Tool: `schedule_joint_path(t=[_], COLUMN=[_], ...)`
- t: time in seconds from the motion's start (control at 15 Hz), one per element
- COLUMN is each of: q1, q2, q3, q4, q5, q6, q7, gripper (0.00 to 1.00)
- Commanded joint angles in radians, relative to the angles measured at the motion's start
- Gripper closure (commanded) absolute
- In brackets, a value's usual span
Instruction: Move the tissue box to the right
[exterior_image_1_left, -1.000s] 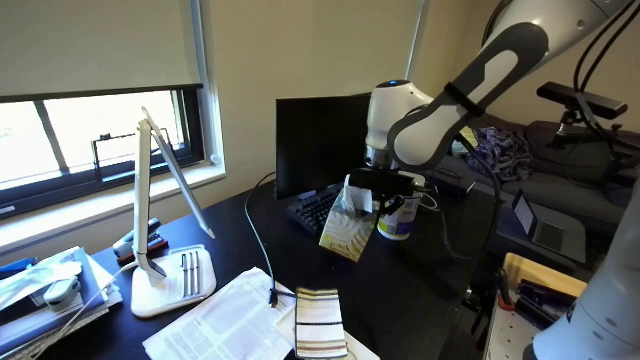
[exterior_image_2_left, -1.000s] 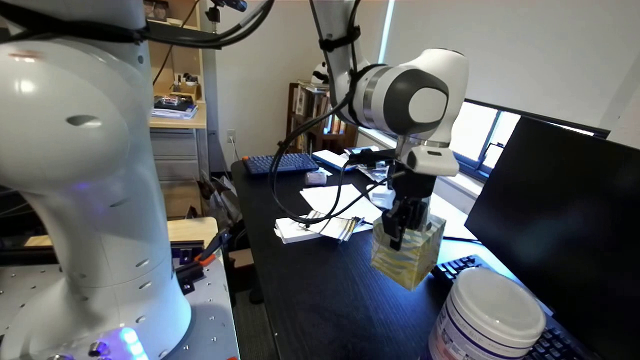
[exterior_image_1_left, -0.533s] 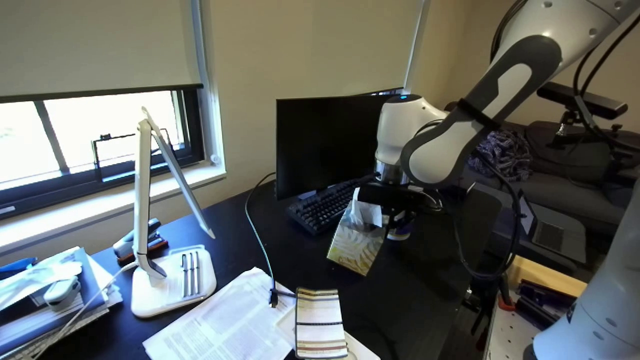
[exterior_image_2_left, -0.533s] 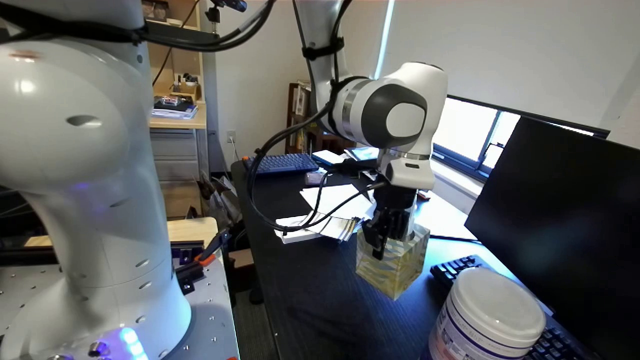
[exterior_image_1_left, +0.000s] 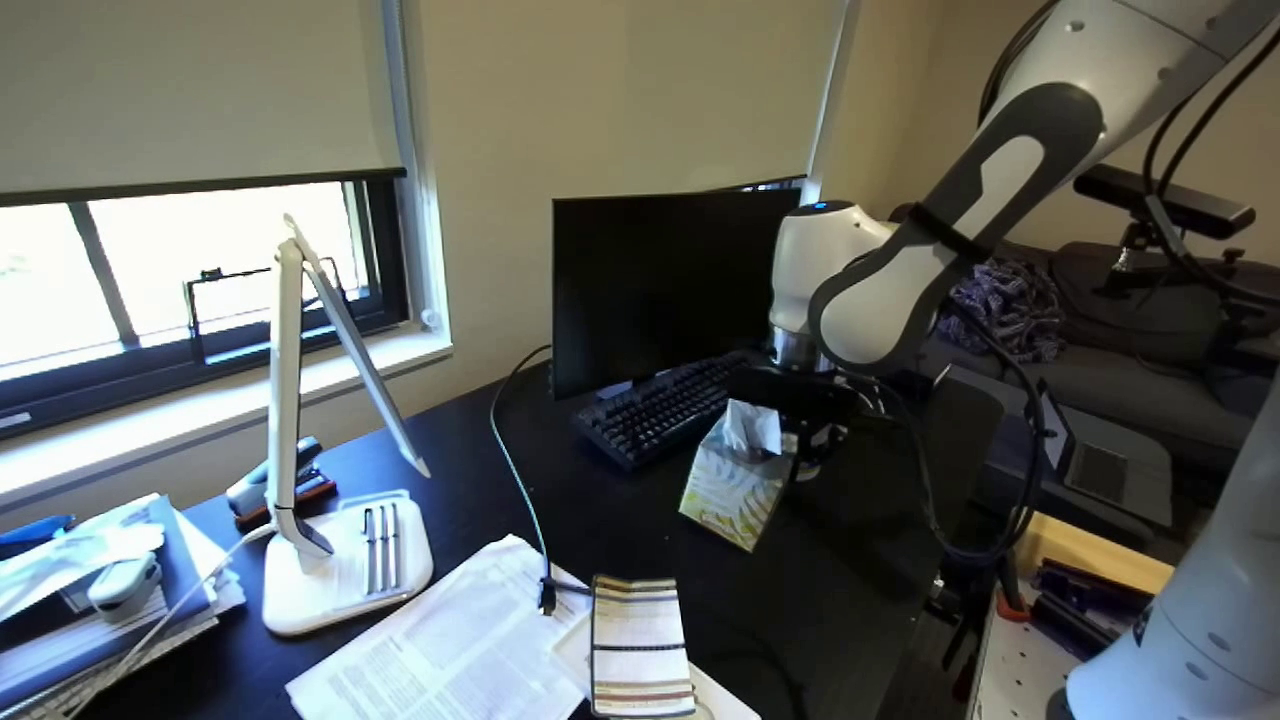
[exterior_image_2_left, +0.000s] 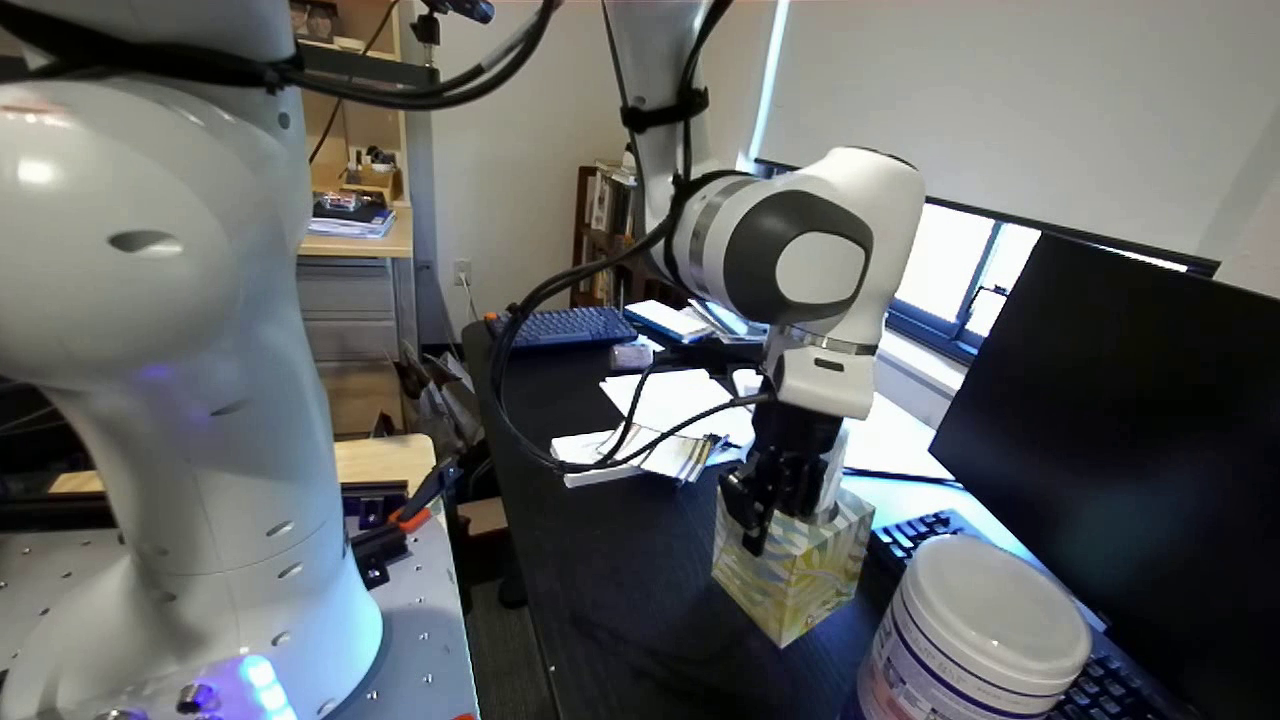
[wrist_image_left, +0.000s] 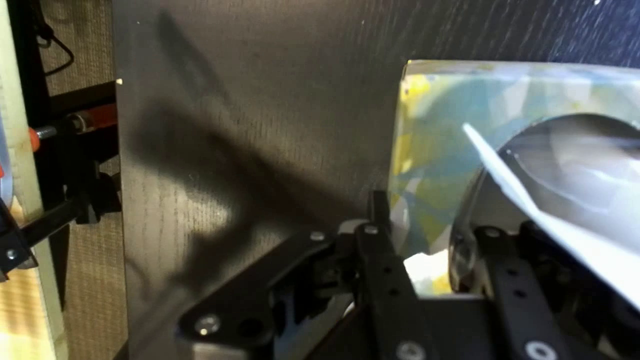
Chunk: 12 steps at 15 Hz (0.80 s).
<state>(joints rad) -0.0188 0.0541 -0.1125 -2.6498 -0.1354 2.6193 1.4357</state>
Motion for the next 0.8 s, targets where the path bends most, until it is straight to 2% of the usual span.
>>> schedule_joint_path(t=[0.0, 0.6, 0.67, 0.73], q1=[-0.040, -0.053, -0.052, -0.051], q2=[0.020, 0.041, 0.040, 0.041], q3=[-0.020, -0.032, -0.032, -0.032], q4=[0.001, 0.023, 0.026, 0.031], q5=[0.057, 0.133, 0.136, 0.137], q6=[-0.008, -0.077, -0.084, -0.090], q7=[0.003, 0.000, 0.002, 0.004], gripper=[0.95, 0.96, 0.69, 0.67])
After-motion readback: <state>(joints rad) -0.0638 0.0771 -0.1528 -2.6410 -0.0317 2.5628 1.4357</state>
